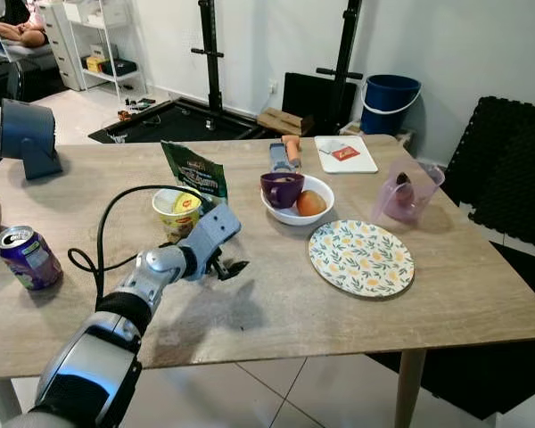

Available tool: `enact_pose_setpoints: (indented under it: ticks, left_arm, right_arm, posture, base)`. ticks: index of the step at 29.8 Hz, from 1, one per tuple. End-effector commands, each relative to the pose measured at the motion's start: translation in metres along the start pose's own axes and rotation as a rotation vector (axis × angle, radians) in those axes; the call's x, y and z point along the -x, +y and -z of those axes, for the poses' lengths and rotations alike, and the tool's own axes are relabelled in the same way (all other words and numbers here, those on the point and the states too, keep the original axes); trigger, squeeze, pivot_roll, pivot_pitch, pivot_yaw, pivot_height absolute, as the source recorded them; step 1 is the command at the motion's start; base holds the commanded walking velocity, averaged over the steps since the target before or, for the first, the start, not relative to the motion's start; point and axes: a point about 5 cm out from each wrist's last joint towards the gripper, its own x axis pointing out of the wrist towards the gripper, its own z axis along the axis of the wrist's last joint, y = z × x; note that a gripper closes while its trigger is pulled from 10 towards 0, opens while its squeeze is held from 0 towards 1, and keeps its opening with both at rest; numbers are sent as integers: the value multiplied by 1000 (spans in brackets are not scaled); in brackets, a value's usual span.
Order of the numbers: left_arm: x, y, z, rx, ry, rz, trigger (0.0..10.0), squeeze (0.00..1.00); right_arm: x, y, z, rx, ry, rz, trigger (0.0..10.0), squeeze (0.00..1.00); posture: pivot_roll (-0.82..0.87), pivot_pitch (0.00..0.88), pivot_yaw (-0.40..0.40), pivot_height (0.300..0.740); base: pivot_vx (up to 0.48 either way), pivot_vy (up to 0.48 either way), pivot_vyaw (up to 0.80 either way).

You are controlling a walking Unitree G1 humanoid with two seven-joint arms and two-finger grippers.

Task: Restocking fridge

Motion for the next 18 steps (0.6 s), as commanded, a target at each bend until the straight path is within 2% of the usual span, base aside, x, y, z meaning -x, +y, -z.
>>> enact_pose_setpoints:
  ticks: [1,18]
  left_arm:
    - [5,9,4,0,43,-30,10000,0]
    - [11,14,21,63,132,-88,10000,0]
  right_arm:
    - [-2,7,-8,-7,-34,-3,10000,0]
    - [-2,8,-5,-13,-28,-3,10000,0]
  posture:
    - [-43,25,44,740]
    - [-53,30,49,740]
  base:
    - [0,0,0]
    - [0,0,0]
